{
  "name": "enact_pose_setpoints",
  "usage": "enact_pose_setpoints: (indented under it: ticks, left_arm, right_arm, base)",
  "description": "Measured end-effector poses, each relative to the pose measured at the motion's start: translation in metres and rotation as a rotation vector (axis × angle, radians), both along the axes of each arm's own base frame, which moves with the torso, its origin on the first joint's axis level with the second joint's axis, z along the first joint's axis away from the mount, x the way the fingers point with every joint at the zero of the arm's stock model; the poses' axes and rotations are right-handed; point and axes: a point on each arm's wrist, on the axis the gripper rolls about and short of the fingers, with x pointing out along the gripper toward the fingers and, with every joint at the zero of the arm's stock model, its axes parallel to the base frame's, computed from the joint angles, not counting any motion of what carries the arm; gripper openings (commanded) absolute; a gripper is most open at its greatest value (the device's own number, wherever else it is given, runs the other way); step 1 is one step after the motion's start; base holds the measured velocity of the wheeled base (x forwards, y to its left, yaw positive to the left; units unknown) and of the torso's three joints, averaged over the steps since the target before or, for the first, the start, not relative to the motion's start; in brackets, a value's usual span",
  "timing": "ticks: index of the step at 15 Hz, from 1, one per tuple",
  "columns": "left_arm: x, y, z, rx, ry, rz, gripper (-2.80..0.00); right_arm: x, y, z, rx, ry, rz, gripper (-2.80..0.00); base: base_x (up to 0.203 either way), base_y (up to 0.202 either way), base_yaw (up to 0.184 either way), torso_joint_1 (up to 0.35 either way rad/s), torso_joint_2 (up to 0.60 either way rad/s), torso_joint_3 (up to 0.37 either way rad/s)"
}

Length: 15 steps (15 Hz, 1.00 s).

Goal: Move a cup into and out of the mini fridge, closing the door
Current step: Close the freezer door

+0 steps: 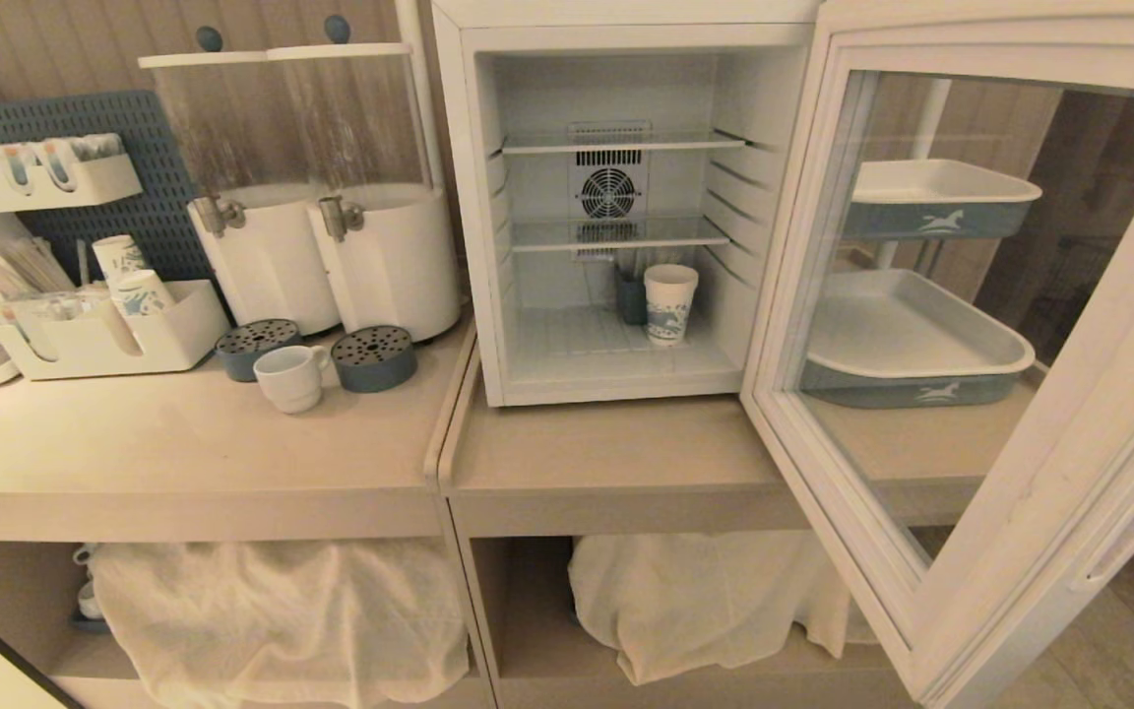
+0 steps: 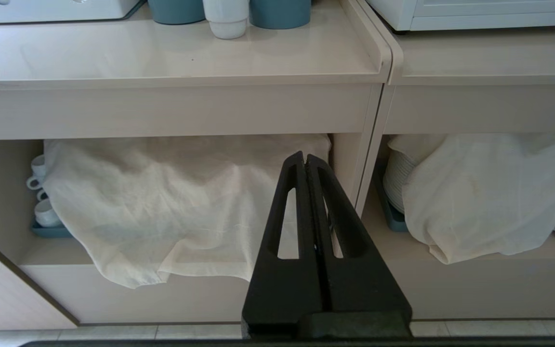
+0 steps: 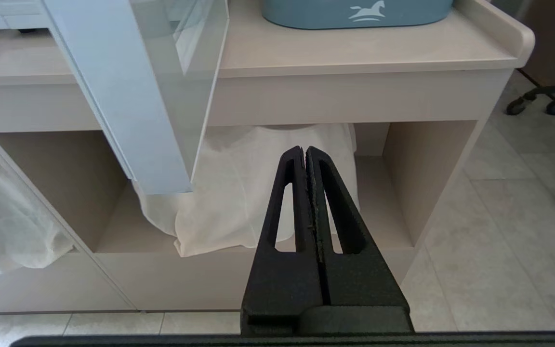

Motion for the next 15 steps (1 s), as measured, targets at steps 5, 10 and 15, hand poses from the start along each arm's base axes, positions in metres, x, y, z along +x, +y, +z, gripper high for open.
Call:
enact_pose_setpoints:
  ticks: [5,10,15]
  left_arm:
    - [0.0000,0.0000,0.0000,-0.001,0.000,0.000,-2.80]
    - [0.0000,0.0000,0.0000,-0.001,0.000,0.000,-2.80]
    - [0.0000,0.0000,0.0000,-0.001,0.000,0.000,-2.80]
  right_arm:
    - [0.0000,-0.0001,0.0001,0.033,0.000,-0.007,-2.80]
    - [0.0000,-0.0001,0.0004,0.040,-0.002,-0.008,-2.80]
    - [-0.0003,-0.0001,0.0008,0.048,-0.020,-0.011,-2.80]
  base:
    - [0.000,0.000,0.000,0.000,0.00,0.000]
    - [0.000,0.000,0.000,0.000,0.00,0.000]
    - [0.000,0.000,0.000,0.000,0.00,0.000]
